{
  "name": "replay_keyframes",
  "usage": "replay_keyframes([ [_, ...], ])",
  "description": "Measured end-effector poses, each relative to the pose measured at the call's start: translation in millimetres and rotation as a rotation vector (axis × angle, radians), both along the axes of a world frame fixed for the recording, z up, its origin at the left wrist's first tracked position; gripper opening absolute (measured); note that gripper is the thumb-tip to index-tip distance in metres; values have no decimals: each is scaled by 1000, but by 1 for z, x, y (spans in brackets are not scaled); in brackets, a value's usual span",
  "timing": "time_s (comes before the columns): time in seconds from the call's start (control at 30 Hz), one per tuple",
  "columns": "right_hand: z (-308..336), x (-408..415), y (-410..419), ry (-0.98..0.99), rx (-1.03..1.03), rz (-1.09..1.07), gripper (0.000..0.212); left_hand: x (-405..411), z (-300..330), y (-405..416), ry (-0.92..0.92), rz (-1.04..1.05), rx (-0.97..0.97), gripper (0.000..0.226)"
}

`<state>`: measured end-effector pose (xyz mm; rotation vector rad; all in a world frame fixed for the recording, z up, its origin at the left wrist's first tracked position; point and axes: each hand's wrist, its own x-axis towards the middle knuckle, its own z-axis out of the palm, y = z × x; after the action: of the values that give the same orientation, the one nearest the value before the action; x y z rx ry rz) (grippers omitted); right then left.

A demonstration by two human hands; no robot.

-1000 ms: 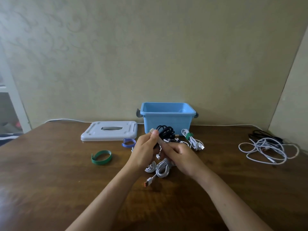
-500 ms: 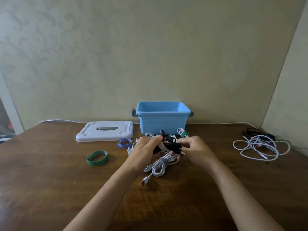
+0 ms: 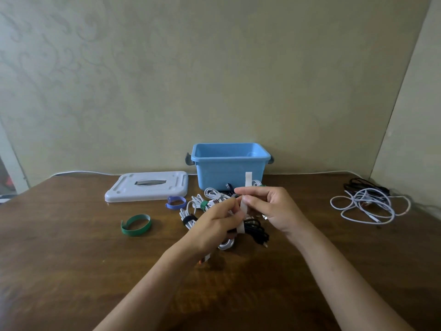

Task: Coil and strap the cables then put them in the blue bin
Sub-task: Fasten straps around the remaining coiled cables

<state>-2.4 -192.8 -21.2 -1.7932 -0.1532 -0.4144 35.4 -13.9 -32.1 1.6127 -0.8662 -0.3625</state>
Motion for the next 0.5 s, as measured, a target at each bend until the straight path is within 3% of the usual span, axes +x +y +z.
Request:
replay_keyframes([
  [0.13,0,-1,5,-72,-16,-42,25,5,-3,1,5,26,-4,11],
  [0.23,2,-3,10,-122,-43,-77,24,6,-2,0,29,35,22,18],
  [0.4,2,-7,20,-207,-151,-84,25,9,-3,-5,92,-1,120,60],
  [0.5,1,-9,27,-232,-165,-85,24,4,1,-6,118,-17,179,50],
])
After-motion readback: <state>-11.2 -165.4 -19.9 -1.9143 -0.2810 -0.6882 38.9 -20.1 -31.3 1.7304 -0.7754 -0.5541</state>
